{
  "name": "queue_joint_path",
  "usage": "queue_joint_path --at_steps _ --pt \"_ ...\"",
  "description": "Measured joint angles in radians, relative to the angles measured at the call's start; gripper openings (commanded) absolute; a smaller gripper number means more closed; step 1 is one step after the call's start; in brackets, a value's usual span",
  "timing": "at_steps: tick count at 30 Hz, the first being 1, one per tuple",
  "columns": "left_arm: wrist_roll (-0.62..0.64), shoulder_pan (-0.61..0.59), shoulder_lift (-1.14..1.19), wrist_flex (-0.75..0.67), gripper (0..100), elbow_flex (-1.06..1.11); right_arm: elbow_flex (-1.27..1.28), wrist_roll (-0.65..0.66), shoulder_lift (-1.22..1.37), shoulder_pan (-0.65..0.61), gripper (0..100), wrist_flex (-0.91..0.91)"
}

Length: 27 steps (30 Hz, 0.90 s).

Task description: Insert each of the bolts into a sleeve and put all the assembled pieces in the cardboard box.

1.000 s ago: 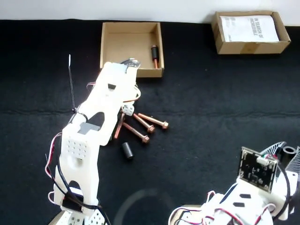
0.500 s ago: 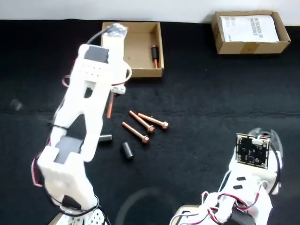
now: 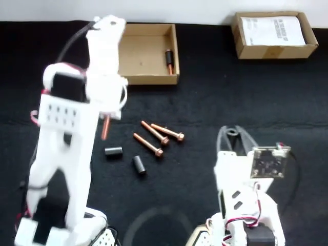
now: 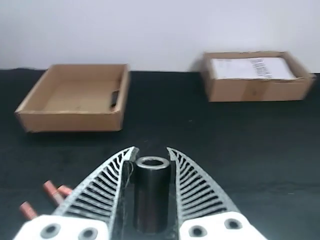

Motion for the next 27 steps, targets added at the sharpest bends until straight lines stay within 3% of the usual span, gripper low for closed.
queue_joint_path --at_steps 8,18,27 --pt "-0.183 0.141 -0.476 -0.025 1 0.473 0.002 -0.003 0.0 -0.14 0.9 0.003" --pt "-0.19 0.161 -1.034 -0.391 1 1.01 0.002 -0.003 0.0 -0.163 0.9 0.157" --pt "-0.189 0.16 -1.395 -0.747 1 1.462 0.298 -0.003 0.0 -0.245 0.9 -0.18"
